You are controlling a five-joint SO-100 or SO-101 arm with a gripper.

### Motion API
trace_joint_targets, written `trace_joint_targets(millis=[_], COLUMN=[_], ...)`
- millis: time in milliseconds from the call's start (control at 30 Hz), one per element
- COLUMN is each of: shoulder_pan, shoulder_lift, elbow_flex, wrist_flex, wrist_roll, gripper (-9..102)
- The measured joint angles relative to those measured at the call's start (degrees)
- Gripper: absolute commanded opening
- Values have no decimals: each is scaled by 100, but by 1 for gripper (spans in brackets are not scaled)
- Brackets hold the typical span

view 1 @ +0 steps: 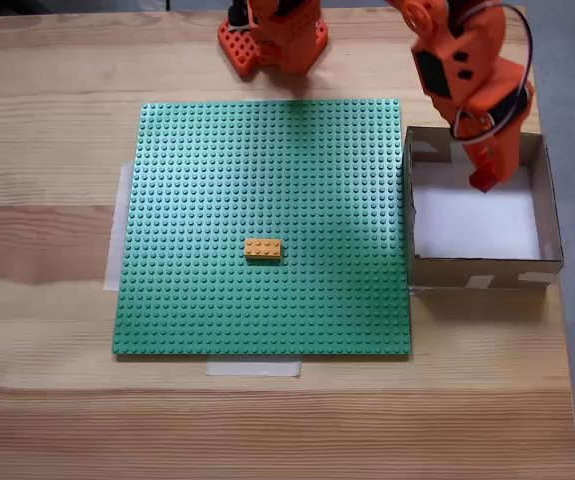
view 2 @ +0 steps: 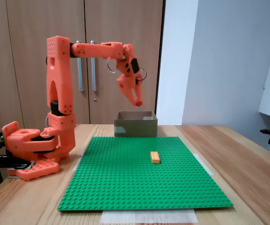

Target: Pick the red lego block and put it in the box.

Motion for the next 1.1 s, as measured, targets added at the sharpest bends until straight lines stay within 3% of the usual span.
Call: trace_joint_targets(millis=[1100], shoulder_pan=[-149], shoulder_lift=[-2101], elbow_flex=[-387], wrist_flex=[-272], wrist_roll=[-343], gripper=[-1])
